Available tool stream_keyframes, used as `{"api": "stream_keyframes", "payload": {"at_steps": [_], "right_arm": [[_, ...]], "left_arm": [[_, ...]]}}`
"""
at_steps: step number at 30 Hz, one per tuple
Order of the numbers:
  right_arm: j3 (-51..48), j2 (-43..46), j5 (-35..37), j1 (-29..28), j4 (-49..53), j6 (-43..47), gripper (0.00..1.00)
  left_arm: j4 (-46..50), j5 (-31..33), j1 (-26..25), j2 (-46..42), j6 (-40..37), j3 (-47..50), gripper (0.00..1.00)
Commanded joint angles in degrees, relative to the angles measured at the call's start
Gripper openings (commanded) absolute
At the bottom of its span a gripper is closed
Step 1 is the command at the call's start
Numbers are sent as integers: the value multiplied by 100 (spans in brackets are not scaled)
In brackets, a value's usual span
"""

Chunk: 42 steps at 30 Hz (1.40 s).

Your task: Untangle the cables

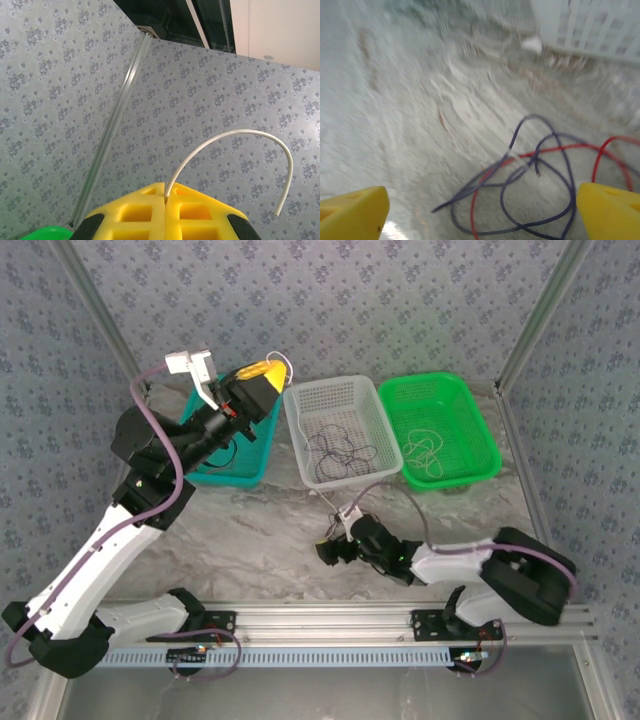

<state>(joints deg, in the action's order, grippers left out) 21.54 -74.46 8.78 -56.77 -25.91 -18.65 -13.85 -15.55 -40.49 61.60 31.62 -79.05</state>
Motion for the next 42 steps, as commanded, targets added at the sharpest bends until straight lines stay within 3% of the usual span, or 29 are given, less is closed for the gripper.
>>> {"api": "stream_keyframes", "payload": {"at_steps": [1,10,18,29,42], "right_arm": [[108,1055,88,-27,570,112,100],[334,3058,400,133,2419,374,100],[882,3522,296,390,3006,760,100],[2375,2156,-381,859,2358,1743,100],[3730,127,-1517,1274,938,1566,100]], "left_arm": [[67,98,45,11,-191,-141,0],[-89,3,58,211,-42,30,0],[-82,-51,57,281,-7,21,0],[-451,-303,50,647,384,76,0],[-707,-315,48,733,568,284,0]]}}
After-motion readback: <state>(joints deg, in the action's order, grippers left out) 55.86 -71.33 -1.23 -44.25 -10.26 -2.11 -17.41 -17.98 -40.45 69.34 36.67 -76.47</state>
